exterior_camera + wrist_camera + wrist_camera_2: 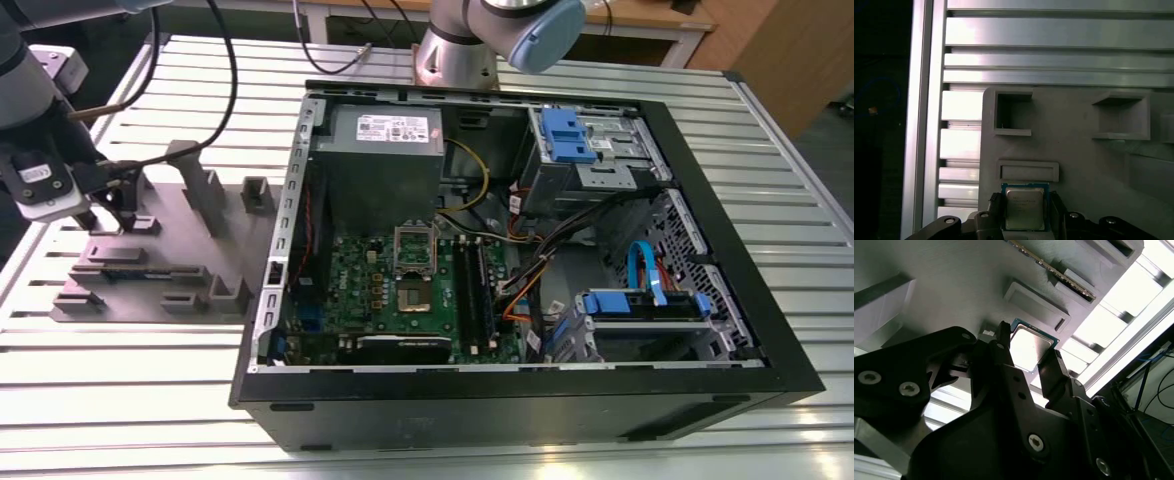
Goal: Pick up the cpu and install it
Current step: 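Pick up the cpu and move it towards the insertion slot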
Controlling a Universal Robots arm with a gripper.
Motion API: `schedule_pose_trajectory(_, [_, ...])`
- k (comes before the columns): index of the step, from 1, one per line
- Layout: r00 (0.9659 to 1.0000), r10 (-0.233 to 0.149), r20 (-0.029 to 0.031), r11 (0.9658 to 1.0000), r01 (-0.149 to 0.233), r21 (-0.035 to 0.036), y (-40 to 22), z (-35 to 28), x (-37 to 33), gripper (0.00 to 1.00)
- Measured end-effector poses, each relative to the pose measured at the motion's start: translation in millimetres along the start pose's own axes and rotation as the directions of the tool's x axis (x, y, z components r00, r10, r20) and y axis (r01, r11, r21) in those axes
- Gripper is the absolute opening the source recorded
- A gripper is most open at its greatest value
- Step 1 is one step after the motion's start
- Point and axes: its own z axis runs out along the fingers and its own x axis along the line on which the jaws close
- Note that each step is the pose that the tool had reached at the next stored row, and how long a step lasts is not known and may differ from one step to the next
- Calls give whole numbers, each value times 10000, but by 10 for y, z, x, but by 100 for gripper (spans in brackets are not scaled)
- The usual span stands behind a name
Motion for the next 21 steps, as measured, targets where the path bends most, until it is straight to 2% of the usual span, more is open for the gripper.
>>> schedule_pose_trajectory(21, [10000,0,0,10000,0,1,4,-66,2,47])
